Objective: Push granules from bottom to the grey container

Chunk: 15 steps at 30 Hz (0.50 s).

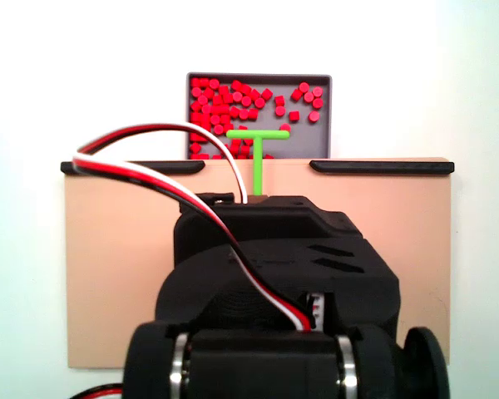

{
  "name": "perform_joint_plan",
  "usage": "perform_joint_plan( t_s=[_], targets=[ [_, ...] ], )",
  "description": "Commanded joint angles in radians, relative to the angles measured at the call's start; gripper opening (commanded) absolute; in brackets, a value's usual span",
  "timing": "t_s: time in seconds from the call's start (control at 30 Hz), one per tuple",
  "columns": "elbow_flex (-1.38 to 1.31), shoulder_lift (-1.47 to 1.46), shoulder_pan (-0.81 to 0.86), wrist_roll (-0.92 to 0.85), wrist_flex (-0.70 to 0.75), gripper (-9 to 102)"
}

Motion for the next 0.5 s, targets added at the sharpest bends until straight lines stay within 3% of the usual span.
perform_joint_plan(
  t_s=[0.0,0.47],
  targets=[
    [-0.06,0.064,0.02,-0.018,0.078,0],
    [0.034,0.301,0.02,0.006,0.169,0]
  ],
)
